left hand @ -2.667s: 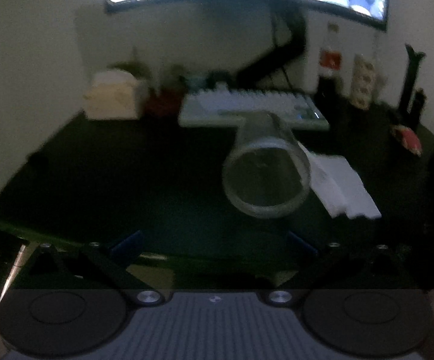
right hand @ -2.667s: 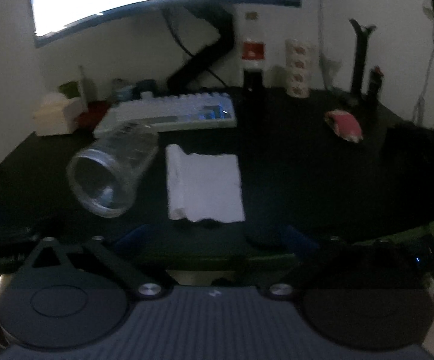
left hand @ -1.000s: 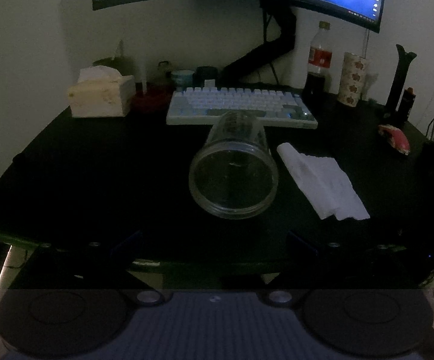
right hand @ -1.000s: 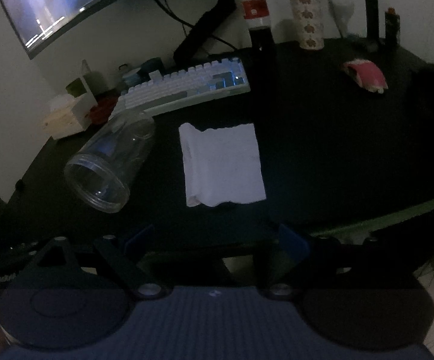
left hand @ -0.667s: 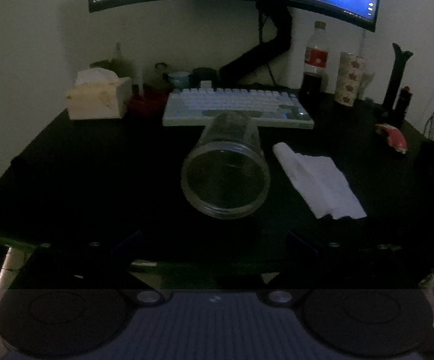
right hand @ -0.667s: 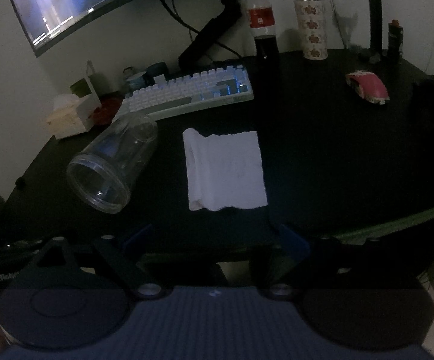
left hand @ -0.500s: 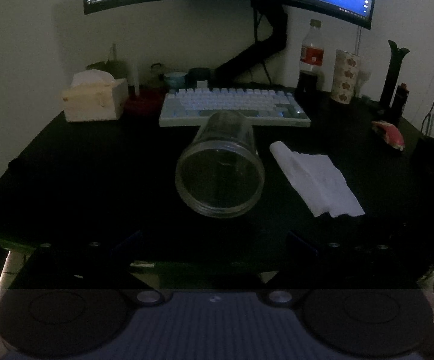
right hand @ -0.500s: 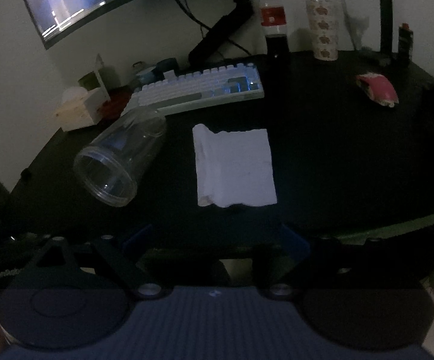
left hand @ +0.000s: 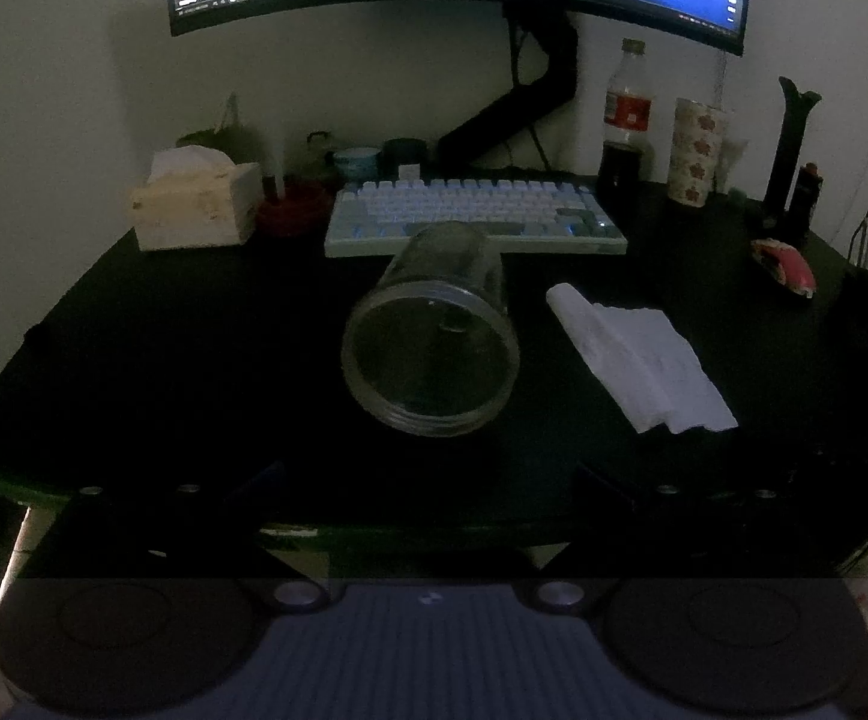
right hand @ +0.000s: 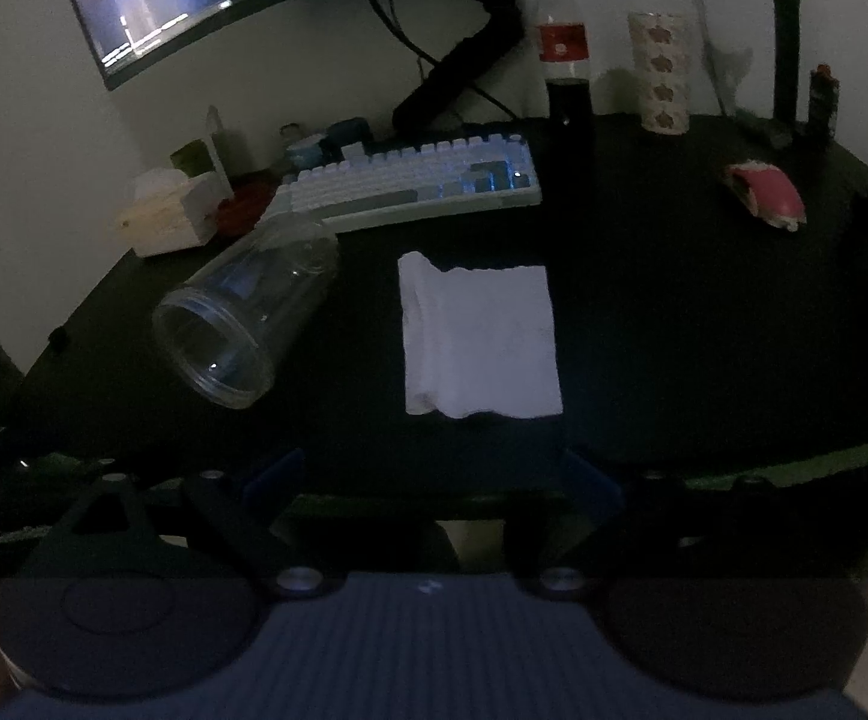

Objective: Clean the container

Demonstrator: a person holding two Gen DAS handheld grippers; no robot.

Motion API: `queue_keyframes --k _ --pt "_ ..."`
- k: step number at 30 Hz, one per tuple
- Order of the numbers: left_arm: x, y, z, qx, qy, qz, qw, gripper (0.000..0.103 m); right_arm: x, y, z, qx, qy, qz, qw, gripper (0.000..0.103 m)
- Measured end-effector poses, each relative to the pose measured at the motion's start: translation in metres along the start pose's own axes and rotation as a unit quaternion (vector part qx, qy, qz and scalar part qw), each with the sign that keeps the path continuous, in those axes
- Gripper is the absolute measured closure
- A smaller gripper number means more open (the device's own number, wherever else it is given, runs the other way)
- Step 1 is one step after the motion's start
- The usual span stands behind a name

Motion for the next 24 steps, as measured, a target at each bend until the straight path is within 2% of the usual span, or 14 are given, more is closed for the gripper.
queue_keyframes --k 24 --pt "-0.0024 0.0046 0.0018 0.006 0.003 -0.005 1.0000 0.000 -0.0011 -0.0007 -0.0025 -0.014 0.011 -0.007 1.000 0.006"
Point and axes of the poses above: each gripper's, at about its wrist camera, not at the fingertips, and x roughly the way its jaws point, y to its right, z to its underside, the point moved 6 cm from there along x, roughly the way its jaws point, and after that the axes turned 4 degrees about -z, right-handed, at the moved point
